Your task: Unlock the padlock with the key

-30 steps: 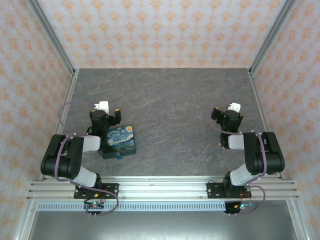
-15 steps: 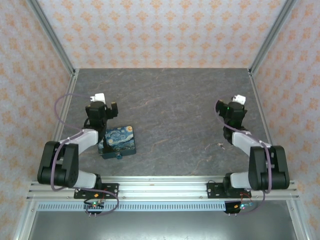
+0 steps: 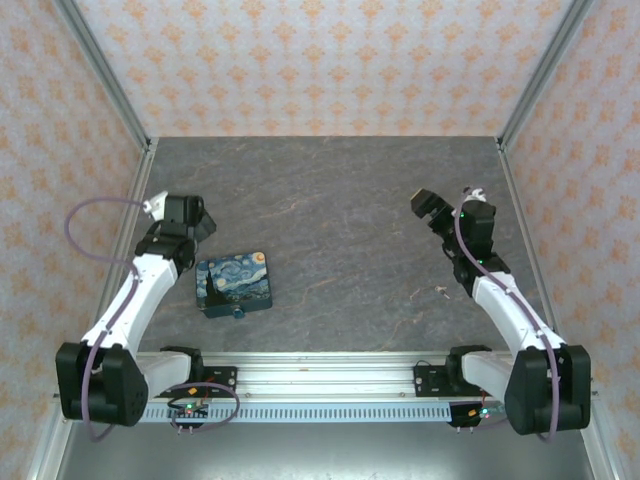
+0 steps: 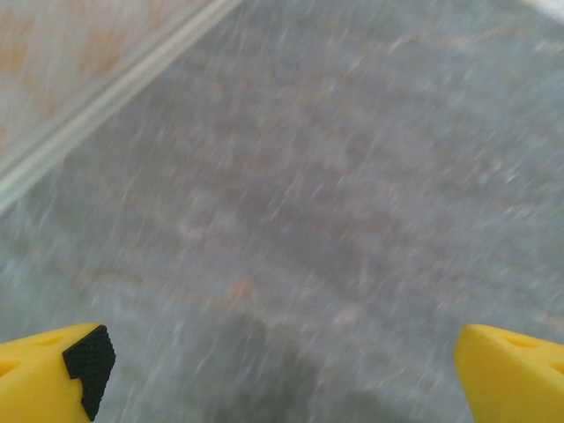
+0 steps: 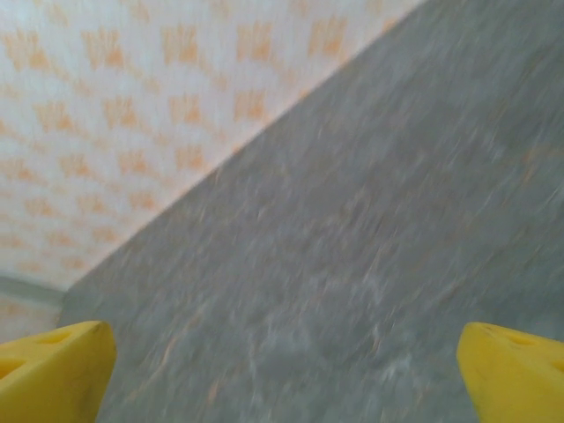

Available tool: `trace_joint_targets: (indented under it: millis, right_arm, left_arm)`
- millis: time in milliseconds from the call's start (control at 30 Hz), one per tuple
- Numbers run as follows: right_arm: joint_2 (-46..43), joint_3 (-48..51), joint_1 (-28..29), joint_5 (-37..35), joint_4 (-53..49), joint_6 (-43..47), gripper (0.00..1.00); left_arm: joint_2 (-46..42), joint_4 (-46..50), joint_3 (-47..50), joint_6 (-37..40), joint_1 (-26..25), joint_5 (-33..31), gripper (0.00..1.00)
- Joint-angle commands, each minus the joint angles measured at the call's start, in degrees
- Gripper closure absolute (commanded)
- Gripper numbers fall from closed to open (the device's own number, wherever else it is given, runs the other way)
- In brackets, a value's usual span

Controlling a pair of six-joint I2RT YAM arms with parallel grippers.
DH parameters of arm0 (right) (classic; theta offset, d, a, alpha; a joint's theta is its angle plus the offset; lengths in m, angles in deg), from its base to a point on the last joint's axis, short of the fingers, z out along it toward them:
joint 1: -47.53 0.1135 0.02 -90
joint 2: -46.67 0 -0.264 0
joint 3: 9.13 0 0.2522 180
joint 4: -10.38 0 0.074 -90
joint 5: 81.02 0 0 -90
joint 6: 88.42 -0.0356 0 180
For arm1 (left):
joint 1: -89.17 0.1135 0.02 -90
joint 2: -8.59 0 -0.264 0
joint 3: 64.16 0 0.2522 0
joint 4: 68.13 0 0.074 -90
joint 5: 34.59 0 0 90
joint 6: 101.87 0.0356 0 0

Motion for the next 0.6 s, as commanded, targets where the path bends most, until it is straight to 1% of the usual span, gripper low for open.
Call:
trace_joint_targets:
  millis: [0, 100, 167, 300, 367, 433, 567]
  right_arm:
    - [-3.4, 0.55, 4.79, 0.84, -7.76, -2.39, 0.01]
    - [-4.86, 2.01, 10.4, -2.66, -8.95, -3.16, 0.01]
    - [-4.6, 2.67, 13.94, -3.73, -9.37, -3.62, 0.01]
    - [-1.78, 3.28, 20.11, -2.87, -8.41, -6.11, 0.01]
    - [0.18, 2.85, 22.78, -2.27, -8.25, -7.28, 0.0]
    - [2.7, 1.87, 25.74, -1.53, -8.29, -8.67, 0.03]
    - [6.29, 0.27, 30.89, -0.79, -7.23, -10.19, 0.12]
  left_arm:
    - [-5.13, 8.22, 5.14, -7.68, 0.45, 2.09, 0.0]
    - [-8.77, 7.06, 9.01, -8.36, 0.41, 4.72, 0.0]
    - [-10.32, 5.15, 11.07, -8.27, 0.41, 7.54, 0.0]
    - [-11.38, -1.54, 15.73, -9.36, 0.1, 17.16, 0.0]
    - [-11.3, -4.33, 17.31, -10.31, -0.83, 20.54, 0.0]
    - [-11.54, -7.27, 18.74, -11.56, -3.09, 22.44, 0.0]
    - [-11.87, -12.08, 19.9, -15.09, -9.49, 22.18, 0.0]
